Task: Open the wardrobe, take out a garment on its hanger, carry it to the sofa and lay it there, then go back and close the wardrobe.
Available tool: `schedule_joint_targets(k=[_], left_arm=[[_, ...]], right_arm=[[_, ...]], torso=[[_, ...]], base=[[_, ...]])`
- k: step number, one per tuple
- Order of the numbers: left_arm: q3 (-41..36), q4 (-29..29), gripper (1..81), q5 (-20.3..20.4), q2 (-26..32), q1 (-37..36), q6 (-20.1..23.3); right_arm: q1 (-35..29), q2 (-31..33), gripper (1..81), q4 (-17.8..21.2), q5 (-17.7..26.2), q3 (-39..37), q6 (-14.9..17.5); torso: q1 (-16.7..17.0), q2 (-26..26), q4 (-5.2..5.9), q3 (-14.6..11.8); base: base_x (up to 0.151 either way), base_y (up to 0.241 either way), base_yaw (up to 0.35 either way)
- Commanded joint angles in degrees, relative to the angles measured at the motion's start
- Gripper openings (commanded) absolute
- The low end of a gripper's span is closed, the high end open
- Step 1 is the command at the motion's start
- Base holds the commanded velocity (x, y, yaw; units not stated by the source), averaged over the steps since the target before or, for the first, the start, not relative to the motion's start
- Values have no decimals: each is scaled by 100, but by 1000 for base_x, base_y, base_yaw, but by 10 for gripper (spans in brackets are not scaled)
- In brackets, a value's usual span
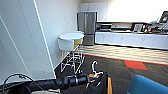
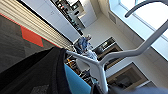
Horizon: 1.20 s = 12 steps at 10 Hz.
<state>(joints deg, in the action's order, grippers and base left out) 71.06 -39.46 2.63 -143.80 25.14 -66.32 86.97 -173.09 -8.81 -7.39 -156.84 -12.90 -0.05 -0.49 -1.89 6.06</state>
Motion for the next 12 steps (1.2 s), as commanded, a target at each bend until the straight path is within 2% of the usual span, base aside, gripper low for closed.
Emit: schedule_joint_targets(k=[1, 12], left_arm=[[-277, -71, 10, 290, 9, -900, -4], [-356, -141, 10, 290, 35, -900, -4]], right_arm=[[-210, 0, 811, 29, 291, -12, 24], [-210, 0, 811, 38, 291, 15, 24]], torso=[[0, 0, 0, 0], [0, 0, 0, 0]], base=[[0, 0, -243], [0, 0, -243]])
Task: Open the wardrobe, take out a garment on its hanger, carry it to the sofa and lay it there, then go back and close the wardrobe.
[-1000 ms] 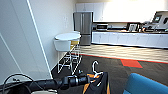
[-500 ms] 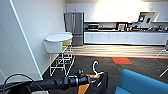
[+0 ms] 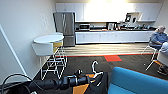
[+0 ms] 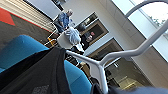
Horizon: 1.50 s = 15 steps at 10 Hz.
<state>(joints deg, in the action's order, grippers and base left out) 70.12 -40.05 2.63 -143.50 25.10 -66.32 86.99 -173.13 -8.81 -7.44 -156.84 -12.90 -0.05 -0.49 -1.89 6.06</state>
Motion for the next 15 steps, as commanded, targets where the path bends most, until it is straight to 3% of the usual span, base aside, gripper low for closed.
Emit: schedule_joint_targets(k=[1, 15], left_arm=[[-279, -91, 10, 290, 5, -897, -4], [-297, -100, 10, 238, 5, -897, -4]], right_arm=[[-212, 4, 811, 38, 295, 15, 24], [-213, -14, 811, 29, 295, 6, 24]], torso=[[0, 0, 0, 0], [0, 0, 0, 0]], base=[[0, 0, -241], [0, 0, -242]])
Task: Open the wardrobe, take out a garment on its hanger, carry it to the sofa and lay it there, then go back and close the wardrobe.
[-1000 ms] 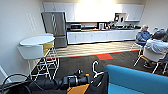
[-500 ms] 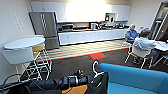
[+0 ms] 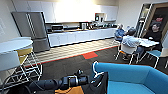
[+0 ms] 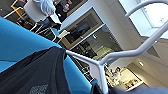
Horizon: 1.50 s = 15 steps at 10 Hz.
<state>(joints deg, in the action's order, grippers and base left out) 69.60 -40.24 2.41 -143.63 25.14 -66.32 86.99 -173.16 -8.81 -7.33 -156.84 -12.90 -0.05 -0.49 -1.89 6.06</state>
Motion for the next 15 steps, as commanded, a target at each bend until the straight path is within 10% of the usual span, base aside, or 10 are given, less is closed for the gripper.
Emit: schedule_joint_targets(k=[1, 15], left_arm=[[-245, -80, 10, 260, 9, -900, -4], [-306, -124, 10, 260, 62, -900, -4]], right_arm=[[-212, -20, 811, 29, 284, -3, 24], [-204, -20, 811, 29, 276, -3, 24]], torso=[[0, 0, 0, 0], [0, 0, 0, 0]], base=[[0, 0, -241], [0, 0, -234]])
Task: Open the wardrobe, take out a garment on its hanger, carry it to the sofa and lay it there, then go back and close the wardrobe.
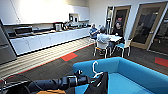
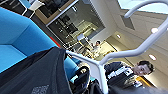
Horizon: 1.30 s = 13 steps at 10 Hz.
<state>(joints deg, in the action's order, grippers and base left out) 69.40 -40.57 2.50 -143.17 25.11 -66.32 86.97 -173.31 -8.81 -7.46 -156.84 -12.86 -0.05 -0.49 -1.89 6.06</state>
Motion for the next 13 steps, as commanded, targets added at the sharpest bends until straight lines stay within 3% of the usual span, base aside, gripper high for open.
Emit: schedule_joint_targets(k=[1, 5, 13], left_arm=[[-287, -83, 10, 251, 24, -898, -4], [-287, -83, 10, 260, 68, -906, -4], [-304, -74, 10, 313, 121, -819, -22]], right_arm=[[-201, -4, 811, 38, 298, -3, 20], [-210, -22, 811, 29, 298, -3, 29], [-236, -39, 811, 20, 298, -12, 29]], torso=[[0, 0, 0, 0], [0, 0, 0, 0], [0, 0, 0, 0]], base=[[0, 0, -196], [0, 0, -153], [10, -32, 0]])
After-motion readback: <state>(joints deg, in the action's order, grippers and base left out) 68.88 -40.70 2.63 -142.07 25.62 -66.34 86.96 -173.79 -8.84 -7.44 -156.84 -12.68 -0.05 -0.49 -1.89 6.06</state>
